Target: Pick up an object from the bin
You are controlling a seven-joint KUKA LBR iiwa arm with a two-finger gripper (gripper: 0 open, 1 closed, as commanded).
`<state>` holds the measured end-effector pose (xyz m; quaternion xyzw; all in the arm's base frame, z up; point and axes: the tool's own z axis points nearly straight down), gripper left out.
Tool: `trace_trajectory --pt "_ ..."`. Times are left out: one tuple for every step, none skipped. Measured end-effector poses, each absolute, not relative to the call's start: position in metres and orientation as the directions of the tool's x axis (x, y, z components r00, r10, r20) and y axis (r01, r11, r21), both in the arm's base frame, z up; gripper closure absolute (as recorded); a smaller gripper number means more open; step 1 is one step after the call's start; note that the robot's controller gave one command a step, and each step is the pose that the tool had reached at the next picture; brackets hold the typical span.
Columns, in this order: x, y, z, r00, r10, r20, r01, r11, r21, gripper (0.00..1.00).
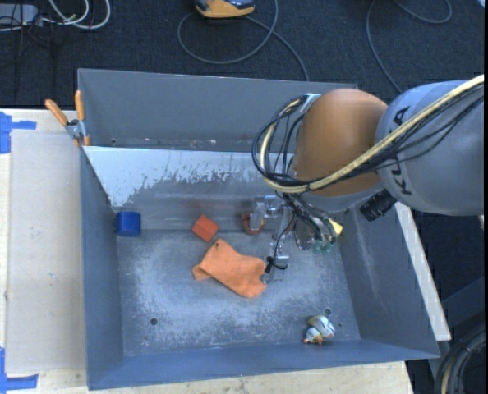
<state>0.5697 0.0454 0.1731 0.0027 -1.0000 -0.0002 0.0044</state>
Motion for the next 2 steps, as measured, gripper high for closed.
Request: trace_trajectory --pt "0.571 0.045 0.178 -1.000 -0.005 0.002 -0.004 1.000 0.001 0.00" --pt "0.558 0.059 0.137 -0.999 -0.040 -0.003 -0.040 0.999 0.000 0.00"
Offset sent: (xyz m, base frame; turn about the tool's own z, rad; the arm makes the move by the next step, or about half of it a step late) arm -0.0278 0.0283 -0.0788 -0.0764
